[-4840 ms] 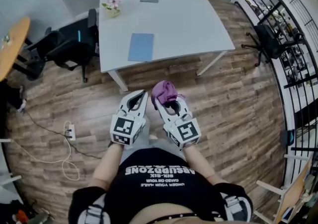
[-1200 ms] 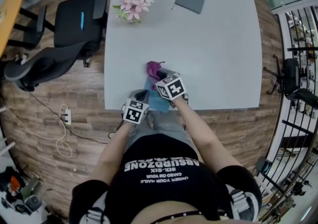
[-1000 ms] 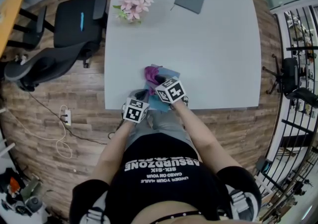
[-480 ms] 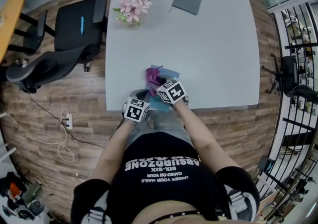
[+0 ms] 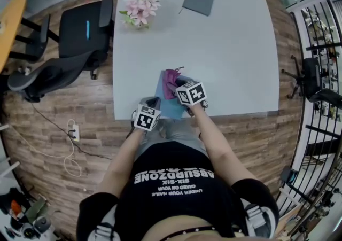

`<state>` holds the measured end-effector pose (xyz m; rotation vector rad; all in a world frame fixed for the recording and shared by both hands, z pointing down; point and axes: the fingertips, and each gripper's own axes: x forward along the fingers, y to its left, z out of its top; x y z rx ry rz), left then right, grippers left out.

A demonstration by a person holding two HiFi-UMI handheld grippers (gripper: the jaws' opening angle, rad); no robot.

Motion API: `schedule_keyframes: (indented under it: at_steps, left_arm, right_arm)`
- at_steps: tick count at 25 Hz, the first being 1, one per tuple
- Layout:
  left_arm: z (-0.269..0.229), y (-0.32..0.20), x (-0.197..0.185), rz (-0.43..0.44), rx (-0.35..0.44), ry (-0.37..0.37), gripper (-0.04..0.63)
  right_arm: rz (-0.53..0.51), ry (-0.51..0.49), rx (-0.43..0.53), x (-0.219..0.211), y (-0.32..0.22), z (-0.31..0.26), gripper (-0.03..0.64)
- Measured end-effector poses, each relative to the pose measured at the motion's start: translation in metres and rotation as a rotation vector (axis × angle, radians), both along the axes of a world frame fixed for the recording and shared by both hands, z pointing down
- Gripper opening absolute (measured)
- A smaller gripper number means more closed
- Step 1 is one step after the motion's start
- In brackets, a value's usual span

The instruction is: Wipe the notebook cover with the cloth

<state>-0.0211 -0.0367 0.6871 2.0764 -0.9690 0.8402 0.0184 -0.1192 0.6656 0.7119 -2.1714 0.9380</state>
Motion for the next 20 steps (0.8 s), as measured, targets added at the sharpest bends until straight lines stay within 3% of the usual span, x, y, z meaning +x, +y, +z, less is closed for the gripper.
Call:
schedule_keyframes:
  at_steps: [20]
  left_arm:
    - [-0.001,0.0,0.0,-0.018,0.013,-0.006,0.015]
  right_arm:
    - [0.235,-0.004,-0.012,0.079,-0.017,-0.002,0.1]
